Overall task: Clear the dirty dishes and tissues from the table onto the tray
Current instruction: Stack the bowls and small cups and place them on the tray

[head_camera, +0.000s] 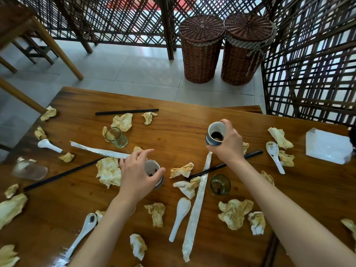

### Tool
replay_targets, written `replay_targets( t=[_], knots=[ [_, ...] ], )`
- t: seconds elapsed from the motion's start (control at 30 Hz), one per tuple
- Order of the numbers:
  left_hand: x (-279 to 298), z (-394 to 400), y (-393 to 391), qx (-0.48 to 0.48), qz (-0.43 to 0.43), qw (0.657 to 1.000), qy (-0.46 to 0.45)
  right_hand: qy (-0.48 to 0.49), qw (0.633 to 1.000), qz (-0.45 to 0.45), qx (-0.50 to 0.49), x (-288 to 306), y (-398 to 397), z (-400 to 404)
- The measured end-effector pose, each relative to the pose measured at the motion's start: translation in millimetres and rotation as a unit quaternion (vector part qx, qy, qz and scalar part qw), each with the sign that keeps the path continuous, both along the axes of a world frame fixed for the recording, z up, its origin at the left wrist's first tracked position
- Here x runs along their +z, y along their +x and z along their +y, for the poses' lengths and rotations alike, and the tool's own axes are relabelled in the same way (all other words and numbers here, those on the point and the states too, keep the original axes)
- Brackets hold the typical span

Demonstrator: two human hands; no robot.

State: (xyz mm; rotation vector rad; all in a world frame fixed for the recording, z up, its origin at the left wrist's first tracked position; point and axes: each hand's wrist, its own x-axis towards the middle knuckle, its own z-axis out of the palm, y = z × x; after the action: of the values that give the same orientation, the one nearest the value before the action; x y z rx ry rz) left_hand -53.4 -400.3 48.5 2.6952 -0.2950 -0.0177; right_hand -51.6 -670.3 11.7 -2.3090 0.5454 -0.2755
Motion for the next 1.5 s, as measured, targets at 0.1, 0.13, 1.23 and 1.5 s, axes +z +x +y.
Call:
replay_targets(
  t=[0.1,0.13,1.23,1.5],
  knots=[
    [-3.5,10.1,-7.1,0.006,0.056,0.998,-0.017,-0.001,1.000,-0.016,0.013,14.1,-8.4,3.7],
    [-5.2,13.6,-9.5,0.015,0.080,0.996,-0.032,0.000,1.000,-0.021,0.020,18.4,-11.4,5.3],
    [-42.0,36.2,5.5,-0.073,0.075,0.988,-0.111,0.004,0.997,-0.036,-0.065,66.5,-73.2,72.1],
    [-20.1,27.4,1.8,-0.128,0.066,0.980,-0.135,0.016,0.994,-0.041,-0.098,75.4,-99.2,76.2]
  ],
)
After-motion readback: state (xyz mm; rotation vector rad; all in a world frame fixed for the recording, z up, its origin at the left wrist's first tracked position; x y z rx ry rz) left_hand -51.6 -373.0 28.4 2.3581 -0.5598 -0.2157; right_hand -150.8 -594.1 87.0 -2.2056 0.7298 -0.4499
